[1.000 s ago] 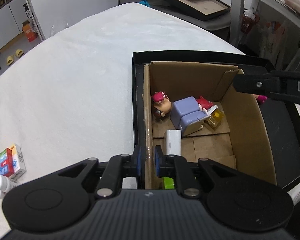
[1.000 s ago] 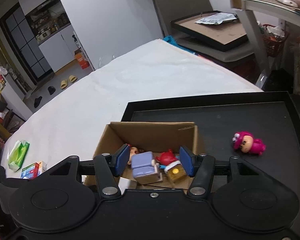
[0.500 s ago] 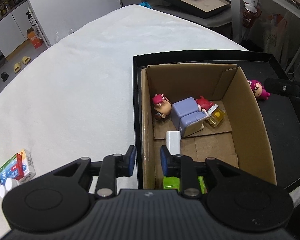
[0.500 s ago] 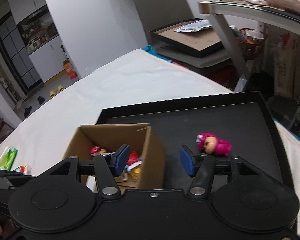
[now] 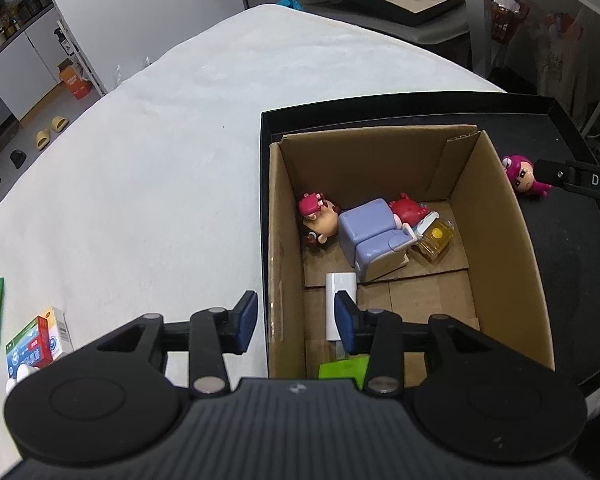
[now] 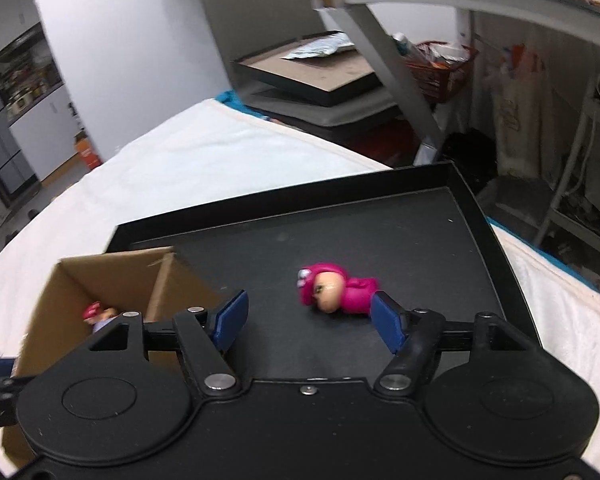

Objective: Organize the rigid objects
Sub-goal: 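Move the right gripper to the pink doll and close on it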

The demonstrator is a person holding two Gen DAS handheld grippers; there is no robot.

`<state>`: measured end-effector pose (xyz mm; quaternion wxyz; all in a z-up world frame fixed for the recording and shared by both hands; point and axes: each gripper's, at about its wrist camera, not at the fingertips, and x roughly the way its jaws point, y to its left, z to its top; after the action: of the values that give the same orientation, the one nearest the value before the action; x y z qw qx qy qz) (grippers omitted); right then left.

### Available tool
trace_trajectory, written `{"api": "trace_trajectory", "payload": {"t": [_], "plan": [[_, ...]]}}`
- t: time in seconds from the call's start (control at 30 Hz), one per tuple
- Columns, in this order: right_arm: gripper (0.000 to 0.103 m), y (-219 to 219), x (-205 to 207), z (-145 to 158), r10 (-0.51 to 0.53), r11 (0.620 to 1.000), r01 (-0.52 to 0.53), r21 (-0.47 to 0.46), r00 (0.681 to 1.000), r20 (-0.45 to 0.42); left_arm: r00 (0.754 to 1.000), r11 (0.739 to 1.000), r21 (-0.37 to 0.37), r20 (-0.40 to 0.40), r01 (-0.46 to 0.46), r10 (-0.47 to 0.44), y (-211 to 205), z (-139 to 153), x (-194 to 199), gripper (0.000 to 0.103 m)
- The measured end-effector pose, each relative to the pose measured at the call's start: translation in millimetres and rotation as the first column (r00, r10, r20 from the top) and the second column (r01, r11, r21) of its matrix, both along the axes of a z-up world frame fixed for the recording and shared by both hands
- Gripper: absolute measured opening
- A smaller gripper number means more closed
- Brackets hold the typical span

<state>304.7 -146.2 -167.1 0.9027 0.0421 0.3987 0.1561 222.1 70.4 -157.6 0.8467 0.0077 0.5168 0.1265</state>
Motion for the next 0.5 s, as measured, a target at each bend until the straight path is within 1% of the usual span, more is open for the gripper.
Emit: {"api": "trace_trajectory", "payload": {"t": [0.03,0.1,0.17,0.23,0.3,0.37,0.5], "plan": [[0.074,-2,4,-3,-0.012,1.0,0.012,0.006,1.0,-0.006,1.0,1.0,-0.002,-0.002,-0.001,0.001,0,-1,2,0.041],[0.088,-3,11,-11,-0.028,1.0,0.029,0.006,0.999,-0.015,1.0,1.0,-0.006,-0.005,0.002,-0.002,-2,-2,5,0.041],[0.092,-3,18,-17,-0.042,0.999,0.042,0.001,0.999,-0.025,1.0,1.0,0.006,-0.011,-0.002,0.002,-4,-4,9,0.042],[0.092,-3,25,-24,-0.052,0.999,0.052,-0.002,0.998,-0.039,1.0,1.0,0.017,-0.018,-0.01,0.01,-5,-6,12,0.042],[0.092,-1,32,-31,-0.06,0.998,0.06,-0.009,0.997,-0.051,0.999,0.999,0.043,-0.028,-0.024,0.025,-6,-8,16,0.045],[0.092,0,38,-37,-0.066,0.998,0.065,-0.02,0.996,-0.057,0.999,0.998,0.049,-0.035,-0.03,0.032,-6,-10,19,0.051],[0.092,1,49,-46,-0.079,0.997,0.078,-0.026,0.994,-0.073,0.998,0.997,0.068,-0.051,-0.037,0.04,-6,-13,24,0.055]]}}
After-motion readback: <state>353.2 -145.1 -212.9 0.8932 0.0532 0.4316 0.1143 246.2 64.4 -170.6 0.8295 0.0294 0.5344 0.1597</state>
